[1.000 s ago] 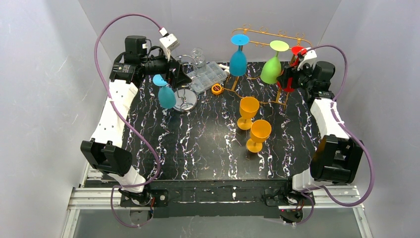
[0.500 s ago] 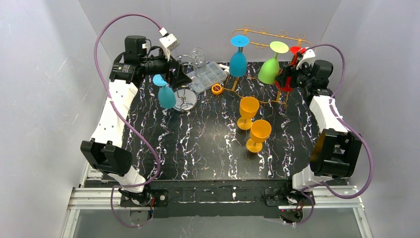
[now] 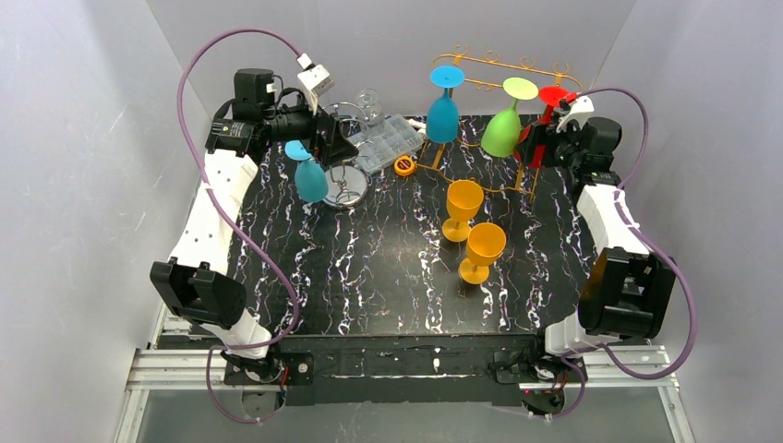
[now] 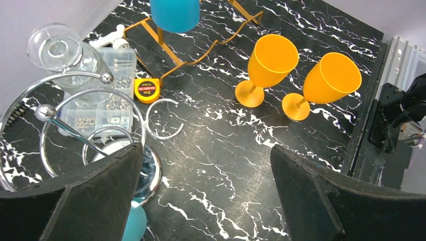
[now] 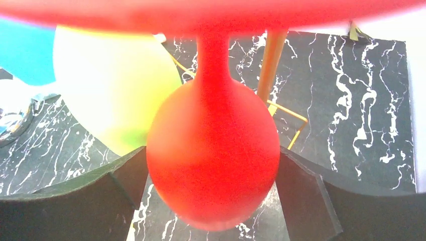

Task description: Place the wine glass upside down on the wine glass rack

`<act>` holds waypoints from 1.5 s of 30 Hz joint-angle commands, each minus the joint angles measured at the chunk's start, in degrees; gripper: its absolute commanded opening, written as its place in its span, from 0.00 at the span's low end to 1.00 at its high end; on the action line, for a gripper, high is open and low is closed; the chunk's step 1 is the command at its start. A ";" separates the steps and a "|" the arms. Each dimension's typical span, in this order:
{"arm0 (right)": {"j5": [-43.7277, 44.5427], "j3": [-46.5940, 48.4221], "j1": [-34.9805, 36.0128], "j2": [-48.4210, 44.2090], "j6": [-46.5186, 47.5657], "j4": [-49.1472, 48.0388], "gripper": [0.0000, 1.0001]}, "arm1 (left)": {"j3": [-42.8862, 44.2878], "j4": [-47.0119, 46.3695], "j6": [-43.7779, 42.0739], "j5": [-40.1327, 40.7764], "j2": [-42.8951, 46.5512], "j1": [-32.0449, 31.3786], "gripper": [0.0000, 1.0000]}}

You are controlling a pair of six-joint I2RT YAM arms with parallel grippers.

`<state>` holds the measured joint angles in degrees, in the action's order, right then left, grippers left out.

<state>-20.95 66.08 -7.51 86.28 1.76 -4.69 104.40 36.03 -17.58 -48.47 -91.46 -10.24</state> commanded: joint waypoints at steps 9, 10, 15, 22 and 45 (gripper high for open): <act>-4.40 -4.81 -0.32 -13.66 -8.52 -2.73 0.98 | -0.92 2.15 5.69 0.64 4.95 0.28 0.98; -6.18 -5.15 -0.34 -14.91 -9.48 -2.66 0.98 | -0.79 2.65 5.99 0.65 5.09 0.28 0.98; -13.59 -5.67 -0.25 -20.40 -14.39 -3.16 0.98 | -0.50 4.88 6.36 1.41 6.63 0.29 0.98; 3.14 8.69 -0.92 -15.68 -21.17 11.55 0.76 | 1.17 9.05 6.25 3.75 8.74 0.40 0.98; 16.73 16.65 -6.55 -4.23 -45.93 2.43 0.55 | -0.95 8.82 7.17 5.47 10.28 0.48 0.98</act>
<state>-6.22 81.34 -13.80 81.49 -40.29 5.43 103.77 45.01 -9.41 -42.70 -83.57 -10.17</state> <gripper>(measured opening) 0.561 0.982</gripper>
